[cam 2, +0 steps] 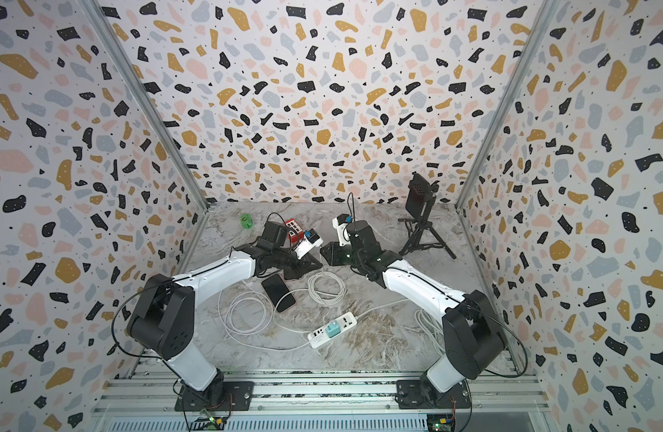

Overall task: Plug the charging cable into the phone
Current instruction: Pick up the charging cable from the center of the board.

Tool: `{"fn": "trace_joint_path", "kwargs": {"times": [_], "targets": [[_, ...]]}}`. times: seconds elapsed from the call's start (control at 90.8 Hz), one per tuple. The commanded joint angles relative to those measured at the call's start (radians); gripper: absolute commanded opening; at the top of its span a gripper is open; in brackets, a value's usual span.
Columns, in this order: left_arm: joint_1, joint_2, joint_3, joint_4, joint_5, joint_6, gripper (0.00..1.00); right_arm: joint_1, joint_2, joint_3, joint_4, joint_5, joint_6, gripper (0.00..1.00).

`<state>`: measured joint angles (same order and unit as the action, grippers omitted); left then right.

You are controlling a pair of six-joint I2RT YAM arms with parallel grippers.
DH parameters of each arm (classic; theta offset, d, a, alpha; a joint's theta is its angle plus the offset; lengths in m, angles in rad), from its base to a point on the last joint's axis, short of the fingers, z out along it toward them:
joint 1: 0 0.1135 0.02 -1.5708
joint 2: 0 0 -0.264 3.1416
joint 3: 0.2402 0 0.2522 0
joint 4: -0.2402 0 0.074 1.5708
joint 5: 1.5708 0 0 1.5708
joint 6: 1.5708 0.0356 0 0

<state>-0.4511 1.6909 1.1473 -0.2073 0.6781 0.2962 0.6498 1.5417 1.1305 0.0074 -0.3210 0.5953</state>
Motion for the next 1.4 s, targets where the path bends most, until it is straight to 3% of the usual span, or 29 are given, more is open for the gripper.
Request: {"fn": "trace_joint_path", "kwargs": {"times": [0.0,0.143,0.308,0.451,0.727,1.035,1.388], "targets": [[-0.005,-0.042,0.035,0.000,0.054,0.016,0.00,-0.004,-0.069,-0.006,-0.037,0.007,-0.068,0.45],[-0.004,-0.062,0.039,-0.050,0.096,0.031,0.00,-0.011,-0.163,-0.088,-0.032,0.052,-0.176,0.55],[-0.005,-0.072,0.052,-0.070,0.175,-0.016,0.00,-0.011,-0.259,-0.285,0.255,-0.033,-0.262,0.55],[-0.005,-0.068,0.049,-0.050,0.191,-0.069,0.00,-0.012,-0.285,-0.363,0.436,0.077,-0.158,0.50],[-0.005,-0.056,0.057,-0.017,0.194,-0.159,0.00,-0.012,-0.152,-0.365,0.701,0.066,0.005,0.46],[-0.005,-0.030,0.074,-0.014,0.154,-0.231,0.00,0.021,-0.108,-0.368,0.752,0.150,-0.065,0.43],[-0.005,-0.024,0.078,-0.020,0.155,-0.252,0.00,0.058,-0.056,-0.318,0.666,0.216,-0.167,0.36]]}}
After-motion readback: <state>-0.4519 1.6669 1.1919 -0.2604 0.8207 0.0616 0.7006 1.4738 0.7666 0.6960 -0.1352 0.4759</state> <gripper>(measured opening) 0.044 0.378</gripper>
